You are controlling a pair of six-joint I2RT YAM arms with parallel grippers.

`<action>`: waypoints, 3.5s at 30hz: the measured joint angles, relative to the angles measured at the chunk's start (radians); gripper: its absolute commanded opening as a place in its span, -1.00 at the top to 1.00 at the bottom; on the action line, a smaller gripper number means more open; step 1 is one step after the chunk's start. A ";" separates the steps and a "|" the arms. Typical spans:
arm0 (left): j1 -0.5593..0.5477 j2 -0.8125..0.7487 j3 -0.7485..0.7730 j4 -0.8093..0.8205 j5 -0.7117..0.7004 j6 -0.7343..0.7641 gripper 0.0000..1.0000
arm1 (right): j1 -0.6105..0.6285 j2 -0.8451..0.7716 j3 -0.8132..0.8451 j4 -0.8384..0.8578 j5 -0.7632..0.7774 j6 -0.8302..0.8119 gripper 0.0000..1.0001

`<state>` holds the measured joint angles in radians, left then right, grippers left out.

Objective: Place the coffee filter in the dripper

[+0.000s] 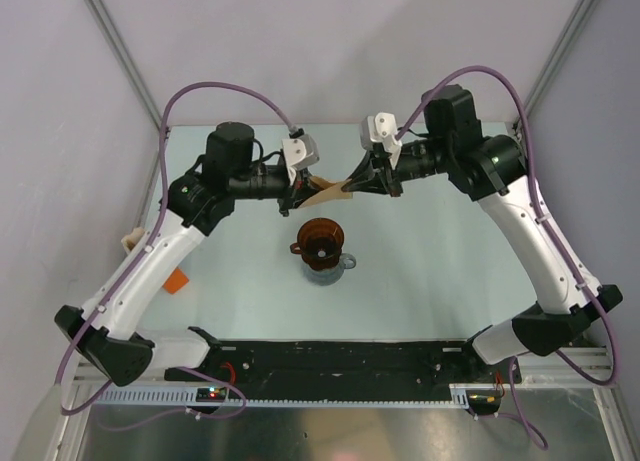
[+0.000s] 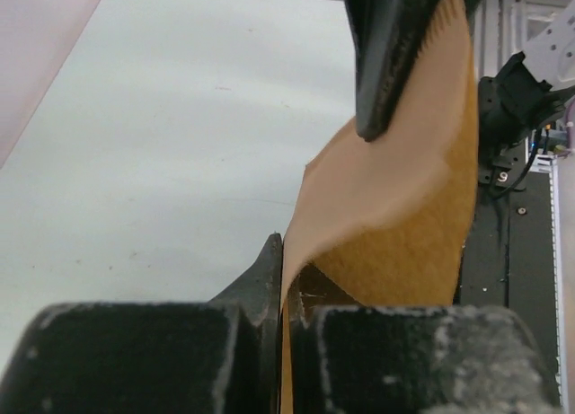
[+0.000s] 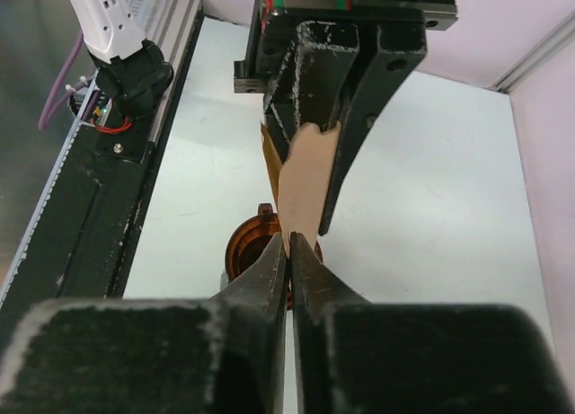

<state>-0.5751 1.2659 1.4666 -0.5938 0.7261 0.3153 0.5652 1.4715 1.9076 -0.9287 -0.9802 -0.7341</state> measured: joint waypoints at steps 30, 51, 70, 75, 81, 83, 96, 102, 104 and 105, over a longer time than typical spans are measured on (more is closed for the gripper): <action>0.197 0.077 -0.008 0.206 0.051 -0.674 -0.32 | 0.016 -0.140 -0.352 0.578 0.214 0.230 1.00; 0.251 0.078 -0.118 0.410 0.111 -0.984 -0.14 | 0.058 -0.178 -0.448 0.735 0.341 0.248 1.00; 0.274 0.075 -0.163 0.543 0.183 -1.057 0.42 | 0.059 -0.173 -0.452 0.739 0.319 0.228 1.00; 0.274 0.075 -0.177 0.555 0.199 -1.057 0.31 | 0.044 -0.149 -0.428 0.719 0.299 0.222 1.00; 0.274 0.064 -0.196 0.556 0.198 -1.048 0.14 | 0.011 -0.138 -0.393 0.695 0.242 0.218 1.00; 0.274 0.061 -0.196 0.556 0.197 -1.043 0.18 | 0.003 -0.138 -0.383 0.689 0.224 0.217 1.00; 0.274 0.059 -0.196 0.555 0.206 -1.023 0.99 | -0.003 -0.130 -0.362 0.645 0.167 0.198 0.64; 0.275 0.059 -0.196 0.561 0.225 -1.042 1.00 | -0.029 -0.120 -0.340 0.576 0.139 0.172 -0.21; 0.275 0.059 -0.196 0.571 0.229 -1.059 1.00 | -0.047 -0.120 -0.334 0.548 0.129 0.164 -0.16; 0.275 0.059 -0.196 0.577 0.230 -1.065 1.00 | -0.055 -0.120 -0.332 0.532 0.124 0.158 -0.10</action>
<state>-0.2996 1.3251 1.2709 -0.0170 0.9558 -0.7494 0.5106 1.3514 1.5761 -0.3969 -0.8566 -0.5762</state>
